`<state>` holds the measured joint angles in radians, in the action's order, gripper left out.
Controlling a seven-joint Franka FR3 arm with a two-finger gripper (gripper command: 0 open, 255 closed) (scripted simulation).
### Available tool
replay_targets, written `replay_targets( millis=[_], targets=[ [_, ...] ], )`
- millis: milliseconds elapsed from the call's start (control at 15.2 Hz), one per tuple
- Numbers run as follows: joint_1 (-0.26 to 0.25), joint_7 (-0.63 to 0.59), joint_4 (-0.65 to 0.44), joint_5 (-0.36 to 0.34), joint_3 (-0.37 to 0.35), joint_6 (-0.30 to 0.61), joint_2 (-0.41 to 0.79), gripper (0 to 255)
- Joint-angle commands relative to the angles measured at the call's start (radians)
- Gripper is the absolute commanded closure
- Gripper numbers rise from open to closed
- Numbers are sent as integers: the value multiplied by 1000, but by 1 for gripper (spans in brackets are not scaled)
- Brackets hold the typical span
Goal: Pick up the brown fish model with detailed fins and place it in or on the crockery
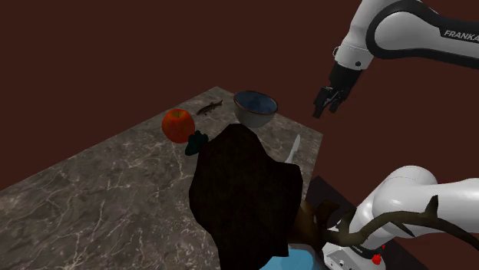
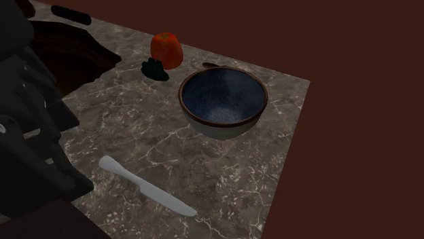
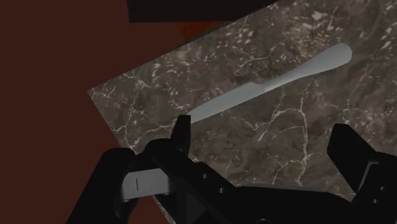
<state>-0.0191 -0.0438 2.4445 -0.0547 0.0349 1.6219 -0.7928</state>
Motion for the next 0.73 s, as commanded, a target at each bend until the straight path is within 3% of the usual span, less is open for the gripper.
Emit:
replay_targets(
  millis=[0,660],
  targets=[
    [0,0,0,0,0,0,0,0],
    [26,-477,-108,140,-221,164,276,0]
  ],
)
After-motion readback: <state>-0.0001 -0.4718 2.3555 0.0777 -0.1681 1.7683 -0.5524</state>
